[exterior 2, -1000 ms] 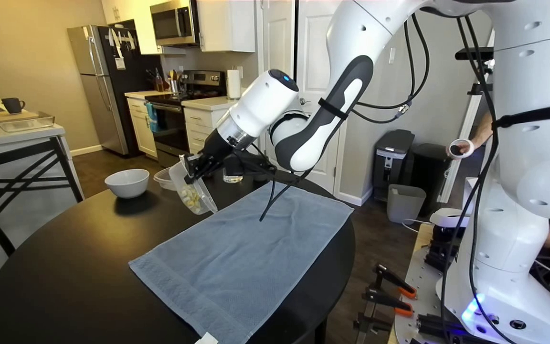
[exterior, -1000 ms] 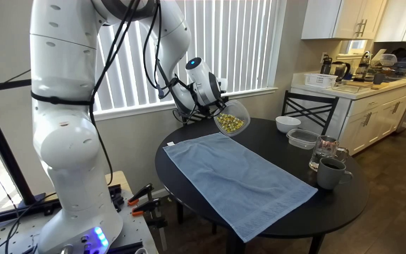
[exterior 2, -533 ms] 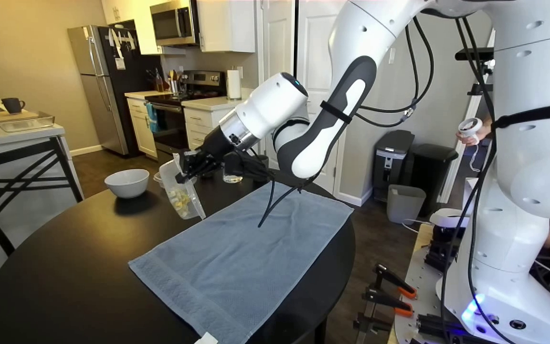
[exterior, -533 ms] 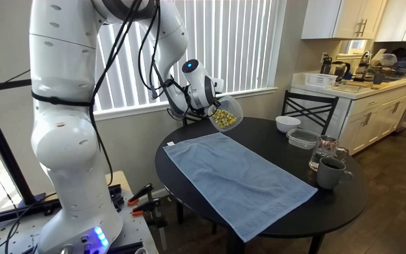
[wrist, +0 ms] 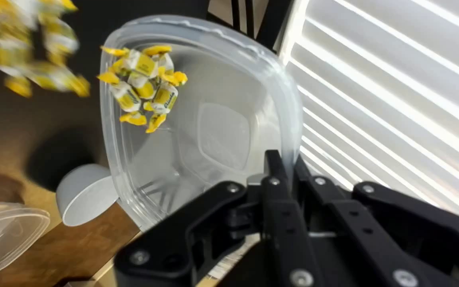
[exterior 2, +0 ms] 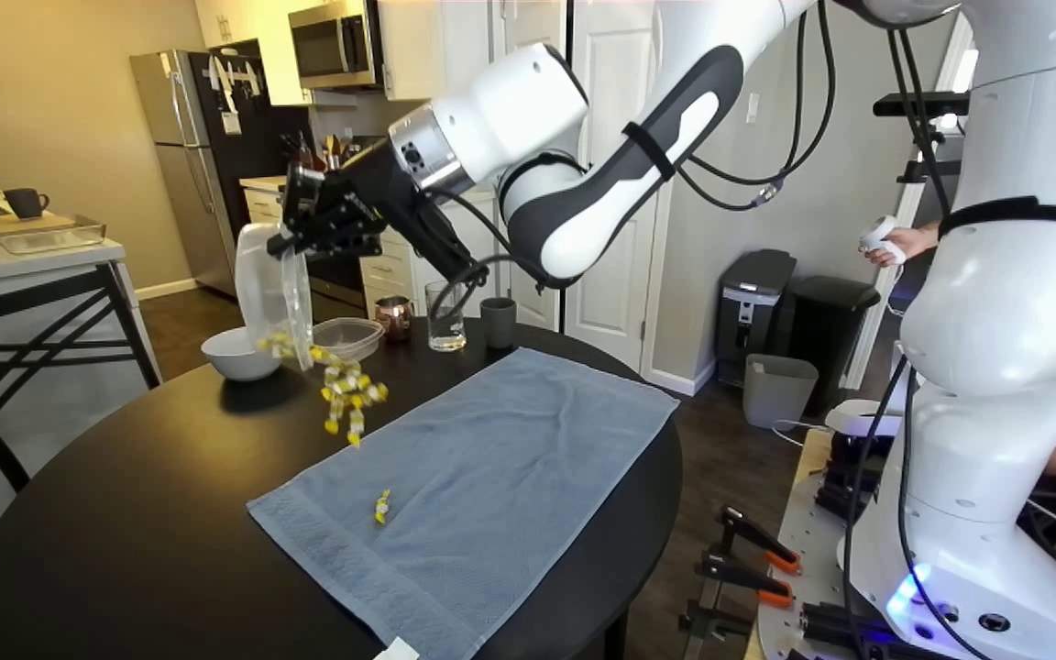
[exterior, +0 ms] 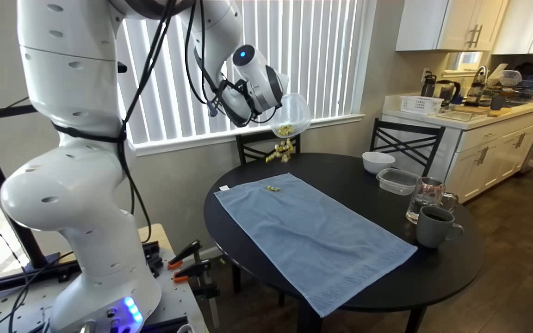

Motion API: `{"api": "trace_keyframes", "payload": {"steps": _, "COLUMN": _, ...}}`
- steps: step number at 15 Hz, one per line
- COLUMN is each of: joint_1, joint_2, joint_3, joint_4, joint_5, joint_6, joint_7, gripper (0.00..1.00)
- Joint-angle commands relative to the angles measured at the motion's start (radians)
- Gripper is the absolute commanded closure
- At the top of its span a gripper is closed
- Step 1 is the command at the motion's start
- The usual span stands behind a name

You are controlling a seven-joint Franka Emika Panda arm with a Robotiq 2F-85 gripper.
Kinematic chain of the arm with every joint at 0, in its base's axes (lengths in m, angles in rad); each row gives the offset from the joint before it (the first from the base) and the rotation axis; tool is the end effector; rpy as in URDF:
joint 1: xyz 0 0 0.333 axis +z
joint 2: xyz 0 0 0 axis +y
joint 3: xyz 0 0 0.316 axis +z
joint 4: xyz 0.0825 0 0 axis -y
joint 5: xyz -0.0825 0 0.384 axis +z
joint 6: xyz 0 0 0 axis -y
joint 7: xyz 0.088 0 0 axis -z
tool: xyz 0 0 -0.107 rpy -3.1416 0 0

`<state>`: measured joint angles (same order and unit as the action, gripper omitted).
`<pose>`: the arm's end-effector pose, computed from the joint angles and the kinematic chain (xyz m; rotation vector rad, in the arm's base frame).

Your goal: Pour the contents from the bowl onto the blue towel

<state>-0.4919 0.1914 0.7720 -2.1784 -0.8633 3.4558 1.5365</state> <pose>0.5290 0.2235 0.4508 -2.1554 0.4001 -0.9283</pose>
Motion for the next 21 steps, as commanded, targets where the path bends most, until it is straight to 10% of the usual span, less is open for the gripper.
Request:
{"api": "trace_keyframes", "payload": {"steps": 1, "joint_1": -0.238, "joint_2": -0.002, "joint_3": 0.16, "joint_4": -0.017, "joint_5": 0.019, "joint_6": 0.0, "joint_7": 0.109, "gripper": 0.98}}
{"api": "trace_keyframes", "payload": {"steps": 11, "joint_1": -0.769, "joint_2": 0.12, "joint_3": 0.618, "joint_4": -0.085, "joint_5": 0.016, "joint_6": -0.001, "joint_7": 0.092, "gripper": 0.98}}
{"api": "trace_keyframes", "payload": {"steps": 21, "joint_1": -0.95, "joint_2": 0.219, "joint_3": 0.801, "joint_4": -0.228, "joint_5": -0.01, "joint_6": -0.001, "joint_7": 0.014, "gripper": 0.98}}
